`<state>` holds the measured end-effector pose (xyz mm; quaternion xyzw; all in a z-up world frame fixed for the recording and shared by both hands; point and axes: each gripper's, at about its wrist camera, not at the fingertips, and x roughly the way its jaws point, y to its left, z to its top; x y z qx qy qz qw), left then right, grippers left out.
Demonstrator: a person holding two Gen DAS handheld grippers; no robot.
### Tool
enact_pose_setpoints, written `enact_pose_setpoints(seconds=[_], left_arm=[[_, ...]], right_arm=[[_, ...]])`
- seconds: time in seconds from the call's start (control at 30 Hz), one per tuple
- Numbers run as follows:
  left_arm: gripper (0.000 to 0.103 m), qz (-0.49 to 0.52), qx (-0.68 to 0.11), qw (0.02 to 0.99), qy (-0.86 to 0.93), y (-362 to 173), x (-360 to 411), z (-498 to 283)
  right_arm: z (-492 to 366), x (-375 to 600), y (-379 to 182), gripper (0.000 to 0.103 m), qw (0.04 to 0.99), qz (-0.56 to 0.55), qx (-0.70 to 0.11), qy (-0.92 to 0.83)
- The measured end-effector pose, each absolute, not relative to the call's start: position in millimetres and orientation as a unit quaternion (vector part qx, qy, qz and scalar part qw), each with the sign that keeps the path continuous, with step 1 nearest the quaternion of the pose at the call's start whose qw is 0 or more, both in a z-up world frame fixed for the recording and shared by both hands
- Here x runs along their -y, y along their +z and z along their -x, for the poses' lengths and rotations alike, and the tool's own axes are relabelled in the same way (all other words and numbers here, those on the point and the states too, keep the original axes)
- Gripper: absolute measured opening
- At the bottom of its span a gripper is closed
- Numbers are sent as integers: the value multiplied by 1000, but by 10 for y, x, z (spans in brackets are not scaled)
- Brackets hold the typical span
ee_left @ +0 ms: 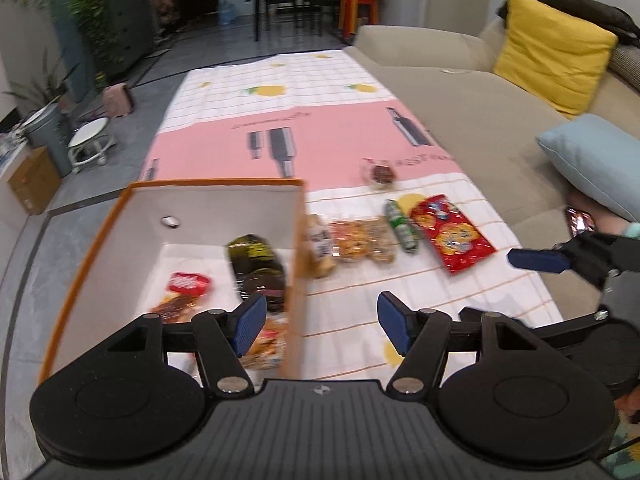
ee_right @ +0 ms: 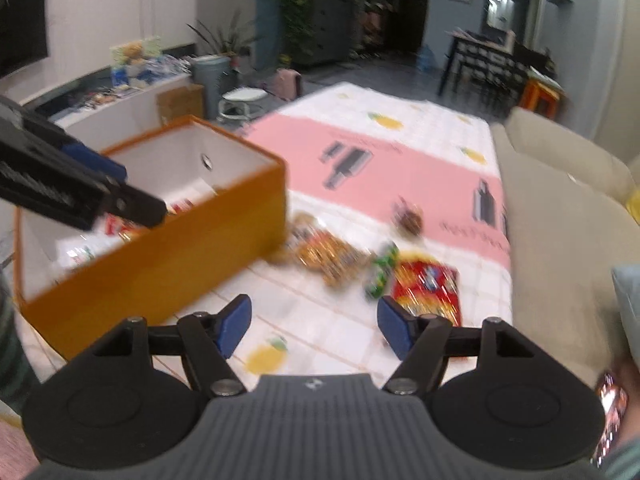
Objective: Organize snacks
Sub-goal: 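Move both tools back toward the remaining snacks on the table, then reach the left tool to the golden nut packet while the right tool reaches the red cartoon bag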
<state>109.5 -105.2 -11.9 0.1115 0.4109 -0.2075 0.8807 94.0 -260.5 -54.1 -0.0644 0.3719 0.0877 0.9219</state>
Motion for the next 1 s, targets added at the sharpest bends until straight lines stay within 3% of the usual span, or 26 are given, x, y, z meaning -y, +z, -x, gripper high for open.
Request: enact_pose_setpoints(seconds=[0.57, 0.67, 1.0], left_arm=[[76, -158, -438, 845, -262, -667, 1813, -1385], [76, -165, -439, 843, -262, -737, 1892, -1507], [80, -241, -439, 827, -255, -1018, 2218, -1931]], right_arm=[[-1270, 3177, -1157, 71, 907, 73, -413, 22], [-1409, 3244, -1191, 84, 905, 72, -419, 24], [-1809, 3444, -1324, 95, 897, 63, -435, 55]])
